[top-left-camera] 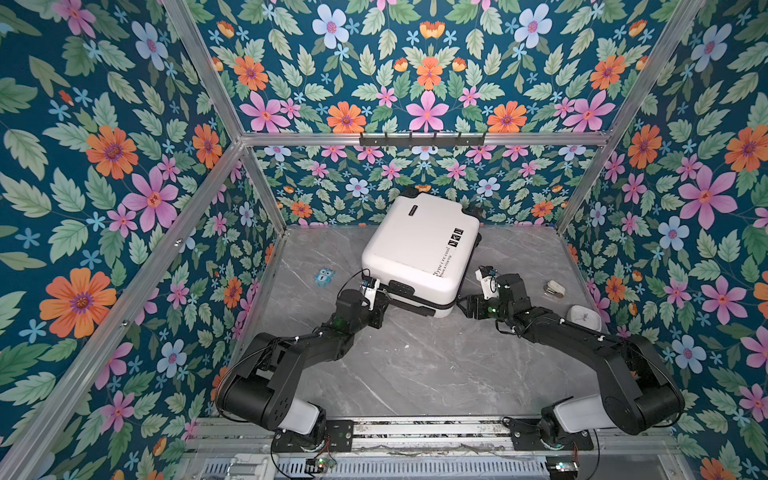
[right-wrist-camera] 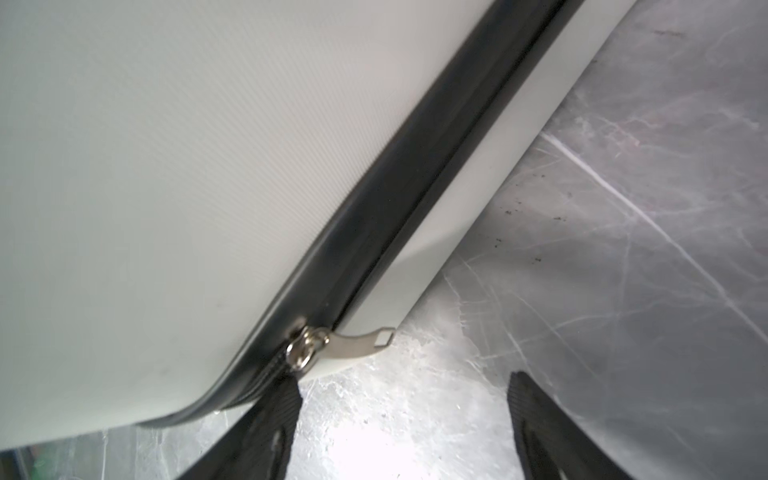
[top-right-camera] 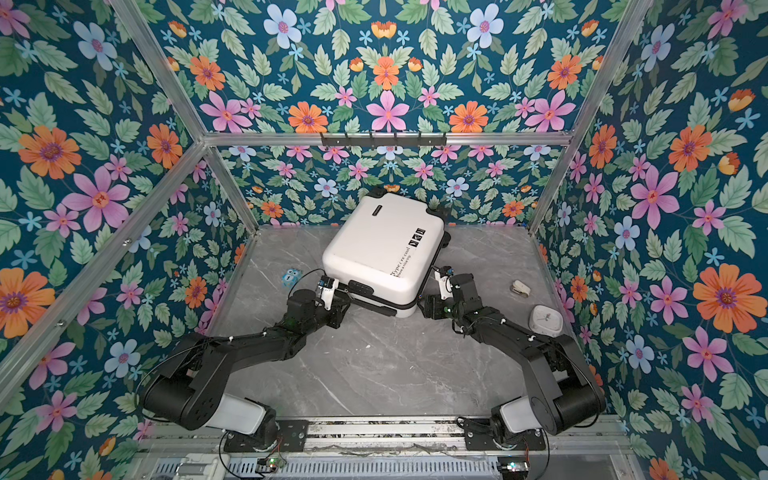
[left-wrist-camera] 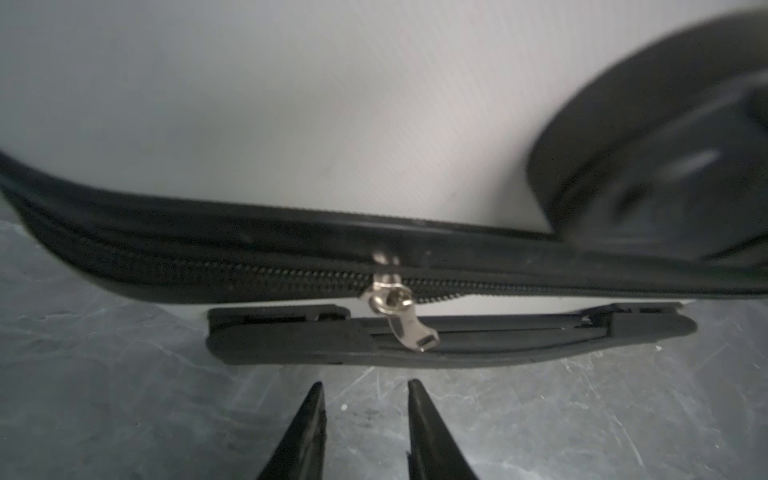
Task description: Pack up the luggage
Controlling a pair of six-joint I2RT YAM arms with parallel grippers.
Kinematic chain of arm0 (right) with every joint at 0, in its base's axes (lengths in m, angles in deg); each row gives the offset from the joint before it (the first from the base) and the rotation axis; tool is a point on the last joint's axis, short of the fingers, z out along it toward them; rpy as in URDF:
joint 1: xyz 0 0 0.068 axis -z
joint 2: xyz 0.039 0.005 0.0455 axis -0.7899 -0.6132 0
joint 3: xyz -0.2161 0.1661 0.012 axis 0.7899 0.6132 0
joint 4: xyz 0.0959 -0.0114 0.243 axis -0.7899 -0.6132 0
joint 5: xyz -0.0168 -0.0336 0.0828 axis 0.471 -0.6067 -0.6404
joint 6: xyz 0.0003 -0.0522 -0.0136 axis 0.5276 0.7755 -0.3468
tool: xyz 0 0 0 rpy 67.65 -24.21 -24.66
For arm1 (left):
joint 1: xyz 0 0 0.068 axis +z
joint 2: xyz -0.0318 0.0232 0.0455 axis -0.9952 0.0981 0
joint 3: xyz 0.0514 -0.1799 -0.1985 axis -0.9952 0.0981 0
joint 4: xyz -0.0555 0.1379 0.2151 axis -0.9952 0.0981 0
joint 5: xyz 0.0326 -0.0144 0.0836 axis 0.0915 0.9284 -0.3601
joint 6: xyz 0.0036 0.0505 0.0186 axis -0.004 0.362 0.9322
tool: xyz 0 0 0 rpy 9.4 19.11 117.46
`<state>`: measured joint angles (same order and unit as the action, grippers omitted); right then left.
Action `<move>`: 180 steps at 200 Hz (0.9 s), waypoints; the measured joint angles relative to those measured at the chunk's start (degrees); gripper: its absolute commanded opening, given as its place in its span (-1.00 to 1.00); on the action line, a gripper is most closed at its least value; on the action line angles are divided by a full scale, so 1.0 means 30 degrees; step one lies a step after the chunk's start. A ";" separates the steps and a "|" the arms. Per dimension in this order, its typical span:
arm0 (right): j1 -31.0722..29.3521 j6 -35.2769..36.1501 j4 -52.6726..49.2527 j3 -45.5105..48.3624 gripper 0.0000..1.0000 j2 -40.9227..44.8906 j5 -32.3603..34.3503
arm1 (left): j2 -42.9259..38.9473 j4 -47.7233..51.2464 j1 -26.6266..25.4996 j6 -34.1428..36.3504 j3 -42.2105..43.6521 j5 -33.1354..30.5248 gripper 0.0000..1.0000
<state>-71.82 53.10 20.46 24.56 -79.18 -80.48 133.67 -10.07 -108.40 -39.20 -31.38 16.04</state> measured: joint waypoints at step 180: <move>-0.0175 -0.0372 0.0248 0.0204 0.58 0.1188 0.0109 | 0.1173 -0.2703 -0.0036 -0.1304 -0.0772 0.0648 -0.32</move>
<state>-72.34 51.99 21.20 25.18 -75.62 -80.15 137.19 -18.18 -108.51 -43.11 -33.70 17.99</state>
